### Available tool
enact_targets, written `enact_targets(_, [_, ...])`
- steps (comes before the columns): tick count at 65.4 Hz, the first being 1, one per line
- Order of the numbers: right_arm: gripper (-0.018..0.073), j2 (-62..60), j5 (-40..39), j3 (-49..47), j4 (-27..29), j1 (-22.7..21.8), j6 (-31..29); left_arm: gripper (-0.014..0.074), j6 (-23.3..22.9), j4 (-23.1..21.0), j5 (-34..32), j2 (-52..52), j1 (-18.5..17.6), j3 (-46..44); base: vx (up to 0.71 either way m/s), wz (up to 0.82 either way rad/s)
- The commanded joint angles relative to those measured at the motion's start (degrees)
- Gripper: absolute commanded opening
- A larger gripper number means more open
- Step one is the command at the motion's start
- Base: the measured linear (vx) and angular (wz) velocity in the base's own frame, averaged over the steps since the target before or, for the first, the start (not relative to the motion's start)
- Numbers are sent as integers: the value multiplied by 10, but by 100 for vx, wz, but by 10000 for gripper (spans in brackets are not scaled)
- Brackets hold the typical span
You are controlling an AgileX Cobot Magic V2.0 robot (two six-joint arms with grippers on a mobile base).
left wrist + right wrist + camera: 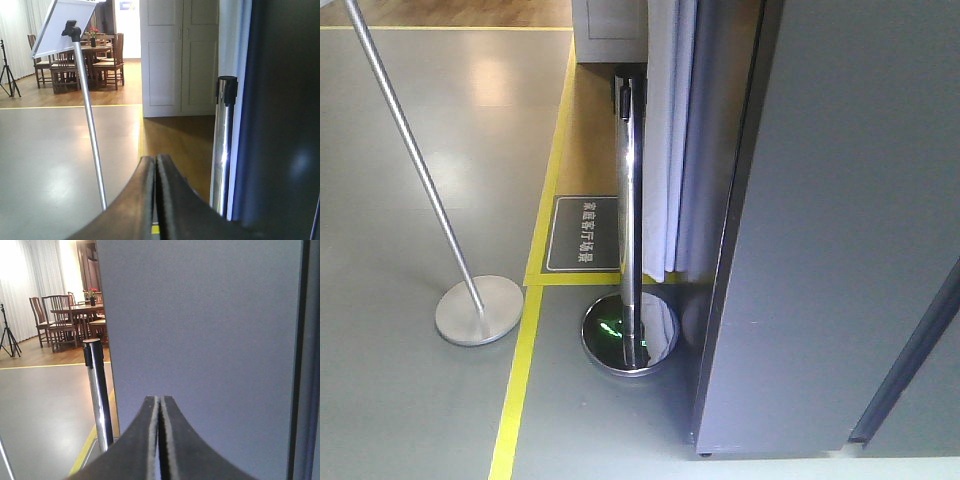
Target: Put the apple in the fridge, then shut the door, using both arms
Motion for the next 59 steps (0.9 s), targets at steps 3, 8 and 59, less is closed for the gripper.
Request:
enact_targets(3, [-3, -3, -45, 2, -5, -3, 0, -8, -1, 0, -36, -9, 1, -10, 0, 0])
enact_targets(8, [-3, -3, -45, 2, -5, -3, 0, -8, -1, 0, -36, -9, 1, -10, 0, 0])
enact_targets(59, [-3, -3, -39, 2, -5, -3, 0, -8, -1, 0, -36, -9, 1, -10, 0, 0])
